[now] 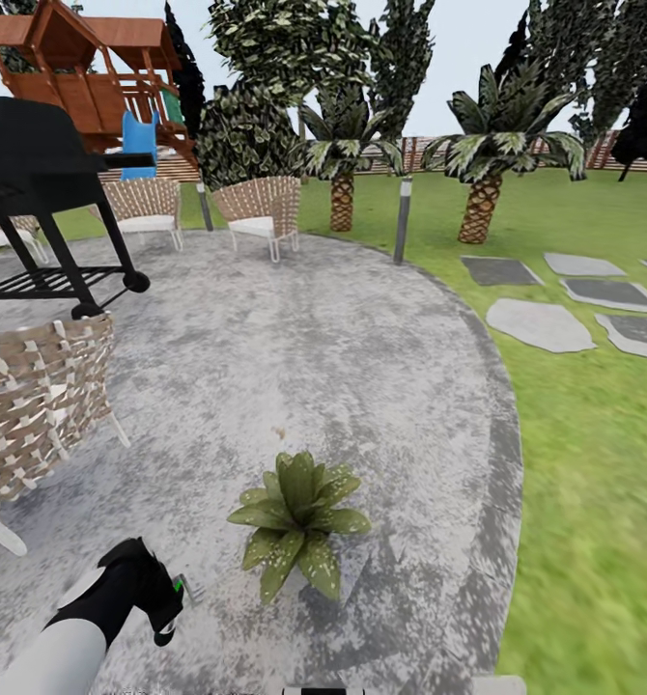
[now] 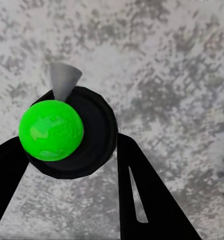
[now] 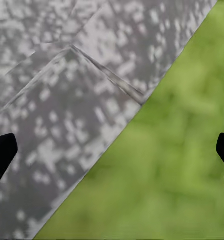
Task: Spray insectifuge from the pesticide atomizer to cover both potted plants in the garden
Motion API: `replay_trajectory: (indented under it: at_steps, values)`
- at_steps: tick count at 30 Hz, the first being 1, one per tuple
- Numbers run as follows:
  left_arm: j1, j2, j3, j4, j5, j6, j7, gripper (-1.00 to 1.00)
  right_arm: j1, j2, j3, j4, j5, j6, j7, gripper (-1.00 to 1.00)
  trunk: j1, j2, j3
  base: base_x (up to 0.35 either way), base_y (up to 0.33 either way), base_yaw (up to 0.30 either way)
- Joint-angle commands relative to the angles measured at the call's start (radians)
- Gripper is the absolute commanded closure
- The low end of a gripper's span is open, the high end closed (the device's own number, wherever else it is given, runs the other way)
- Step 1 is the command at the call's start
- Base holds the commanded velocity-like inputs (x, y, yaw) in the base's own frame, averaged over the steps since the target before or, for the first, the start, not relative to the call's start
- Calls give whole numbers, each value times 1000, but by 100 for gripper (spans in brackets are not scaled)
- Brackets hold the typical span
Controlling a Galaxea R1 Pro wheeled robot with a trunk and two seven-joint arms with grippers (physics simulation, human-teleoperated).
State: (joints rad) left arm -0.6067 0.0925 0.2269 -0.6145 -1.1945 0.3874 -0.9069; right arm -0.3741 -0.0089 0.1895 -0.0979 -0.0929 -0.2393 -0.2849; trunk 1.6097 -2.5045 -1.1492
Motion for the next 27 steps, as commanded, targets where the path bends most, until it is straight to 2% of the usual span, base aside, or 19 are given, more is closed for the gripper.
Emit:
replay_trajectory:
  at_steps: [1, 13, 23, 25, 27]
  values:
    - [-1, -1, 4, -3, -3, 7, -6, 100, 0, 0, 8, 0, -10, -3, -2, -100, 0, 0, -1, 0, -250, 168]
    - [-1, -1, 13, -6, 1, 7, -7, 100, 0, -1, 9, 0, -10, -5, -2, -100, 0, 0, -2, 0, -271, 15]
    - [-1, 0, 13, -7, 2, 8, -7, 100, 0, 1, 7, 0, -10, -4, -2, -100, 0, 0, -2, -41, -265, 245]
    - [-1, 1, 25, -6, 2, 8, -7, 100, 0, 1, 6, -1, -10, -4, -2, -100, 0, 0, -2, -220, -165, 276]
    - [-1, 0, 57, -5, 1, 9, -8, 100, 0, 1, 6, -2, -10, -3, -2, -100, 0, 0, -2, -112, -58, 275]
